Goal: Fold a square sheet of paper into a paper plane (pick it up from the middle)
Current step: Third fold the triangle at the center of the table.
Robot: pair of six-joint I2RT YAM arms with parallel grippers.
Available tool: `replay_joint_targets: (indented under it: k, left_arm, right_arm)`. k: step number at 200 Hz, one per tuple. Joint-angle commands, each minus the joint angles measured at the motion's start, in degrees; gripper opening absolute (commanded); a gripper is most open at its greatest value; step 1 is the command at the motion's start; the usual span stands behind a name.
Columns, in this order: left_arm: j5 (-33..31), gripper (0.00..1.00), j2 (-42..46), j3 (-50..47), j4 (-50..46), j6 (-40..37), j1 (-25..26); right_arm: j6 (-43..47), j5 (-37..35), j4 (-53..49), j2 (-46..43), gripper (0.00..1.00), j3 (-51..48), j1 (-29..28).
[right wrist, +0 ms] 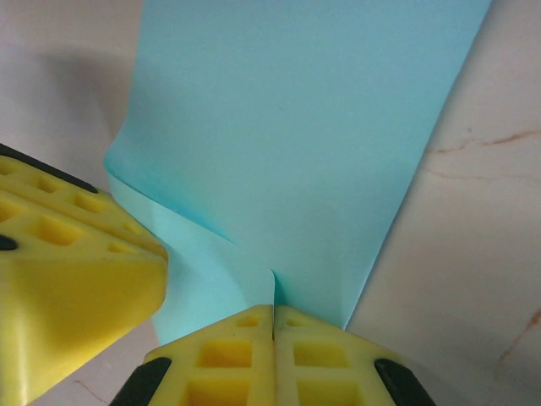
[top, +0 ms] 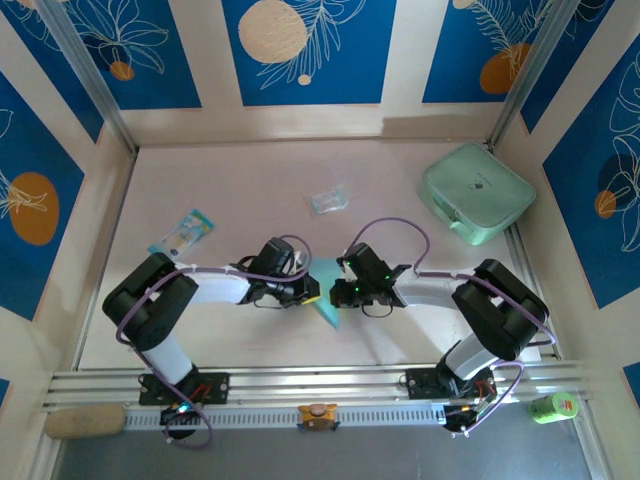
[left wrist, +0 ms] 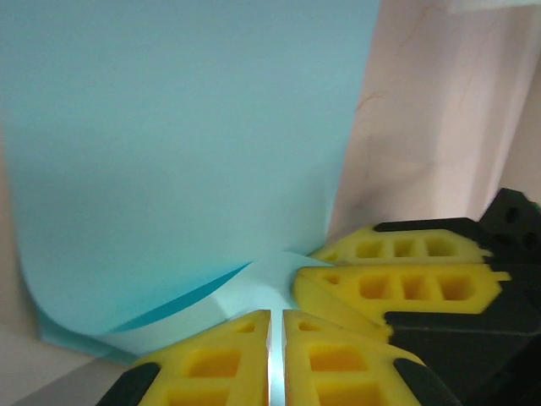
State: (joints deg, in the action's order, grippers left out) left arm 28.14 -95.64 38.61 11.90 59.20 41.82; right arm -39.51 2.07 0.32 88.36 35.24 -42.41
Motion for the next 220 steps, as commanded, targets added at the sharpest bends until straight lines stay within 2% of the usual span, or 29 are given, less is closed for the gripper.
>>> replay_joint_targets:
  k: [1,57,87,107,126,141,151,163,178,195,220]
  left_arm:
    - [-1.79,0.11,-1.13,0.06,-3.02,-1.79,0.32]
    - [-2.08,0.11,-2.27,-0.53,-1.87,-1.64,0.36]
    - [-2.36,0.11,-2.54,-0.64,-2.49,-1.73,0.39]
    - [-2.75,0.11,-2.39,-0.64,-3.20,-1.86,0.36]
    - [-2.70,0.11,-2.45,-0.62,-3.07,-1.84,0.32]
    - [-2.74,0.11,-2.36,-0.56,-2.94,-1.83,0.34]
    - [-2.68,0.11,-2.30,-0.55,-2.95,-1.93,0.36]
    - [-2.77,0.11,-2.27,-0.47,-3.02,-1.98,0.38]
    - [-2.78,0.11,-2.28,-0.47,-2.89,-1.89,0.36]
    - [-2.86,0.11,-2.28,-0.50,-2.77,-1.81,0.39]
    - [-2.75,0.11,-2.40,-0.58,-2.33,-1.68,0.43]
  right_arm:
    - [-0.40,-1.56,-3.47,0.76,0.04,0.45,-0.26]
    - [-0.13,-1.19,-3.83,0.50,0.05,0.76,-0.29]
    - [-0.14,-0.45,-4.30,-0.27,0.08,1.09,-0.30]
    - [-0.56,-0.95,-6.14,-2.76,0.15,2.11,-0.15]
    - [-0.84,-1.64,-9.25,-6.28,0.29,2.90,0.63]
    - [-0.36,0.43,-10.33,-9.25,0.39,2.52,1.49]
    - [-0.22,3.30,-10.42,-10.81,0.42,2.05,1.96]
    - [-0.23,8.26,-9.72,-12.11,0.40,1.46,2.11]
    - [-1.09,13.52,-8.07,-12.24,0.31,0.87,1.20]
    - [-1.80,13.44,-8.98,-11.85,0.20,1.36,-1.31]
    - [-2.65,12.33,-9.37,-9.29,0.09,2.21,-4.08]
